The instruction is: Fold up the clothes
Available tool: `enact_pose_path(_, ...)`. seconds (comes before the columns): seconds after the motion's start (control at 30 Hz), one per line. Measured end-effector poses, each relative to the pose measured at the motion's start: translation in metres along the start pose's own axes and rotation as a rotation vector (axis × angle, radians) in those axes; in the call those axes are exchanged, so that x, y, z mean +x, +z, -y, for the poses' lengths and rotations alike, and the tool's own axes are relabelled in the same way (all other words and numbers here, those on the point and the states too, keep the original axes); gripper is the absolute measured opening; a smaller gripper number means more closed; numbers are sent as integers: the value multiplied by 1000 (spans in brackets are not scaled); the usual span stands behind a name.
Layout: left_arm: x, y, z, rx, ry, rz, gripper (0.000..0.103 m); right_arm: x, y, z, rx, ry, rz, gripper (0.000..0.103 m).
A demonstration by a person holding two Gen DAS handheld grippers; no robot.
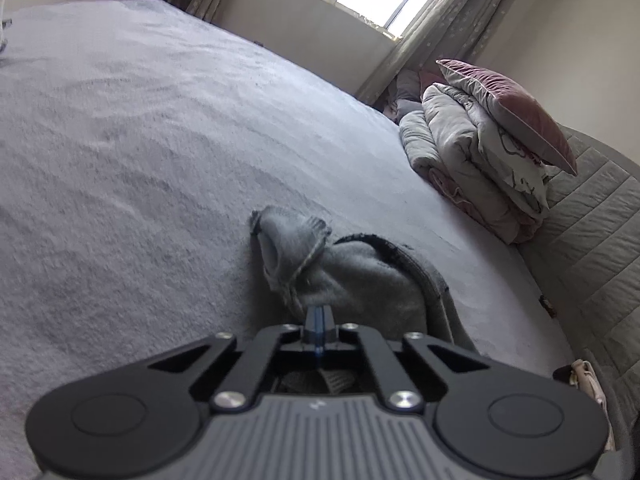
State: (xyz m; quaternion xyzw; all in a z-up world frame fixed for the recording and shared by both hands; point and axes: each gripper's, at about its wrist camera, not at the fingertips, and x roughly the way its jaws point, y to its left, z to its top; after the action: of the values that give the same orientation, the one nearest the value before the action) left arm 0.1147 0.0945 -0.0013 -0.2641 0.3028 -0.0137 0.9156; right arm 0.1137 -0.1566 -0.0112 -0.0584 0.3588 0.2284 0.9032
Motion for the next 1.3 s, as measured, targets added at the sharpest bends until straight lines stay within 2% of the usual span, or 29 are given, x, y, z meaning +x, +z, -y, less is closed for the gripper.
enact_pose_path(0.1,-11,2,5,38,6,22,0,-17,2,-5,-9,59,17,6)
enact_pose_path(0.37,-44,-1,2,100,35,47,0,-65,-15,-25,-6,331,5,5)
enact_pose_path(0.53,-63,-1,-13,85,55,44,0,-78,-28,-46,-7,449,-35,5)
enact_pose_path(0.67,-76,-1,-25,40,12,5,0,-81,-31,-60,13,509,-56,5)
enact_pose_path(0.83,-80,-10,-34,21,-26,-74,4,-81,-31,-77,19,543,-72,5)
enact_pose_path(0.93,-76,-17,-41,-18,-44,-135,17,-75,-27,-81,12,526,-83,6)
enact_pose_path(1.0,-73,-23,-45,-48,-63,-173,31,-71,-25,-82,7,504,-97,8)
enact_pose_path(1.13,-68,-35,-48,-72,-96,-229,43,-60,-22,-80,-4,477,-141,10)
enact_pose_path(1.23,-66,-43,-48,-71,-95,-257,52,-58,-24,-73,-24,442,-150,29)
enact_pose_path(1.3,-65,-47,-48,-81,-90,-281,56,-59,-23,-63,-20,416,-133,31)
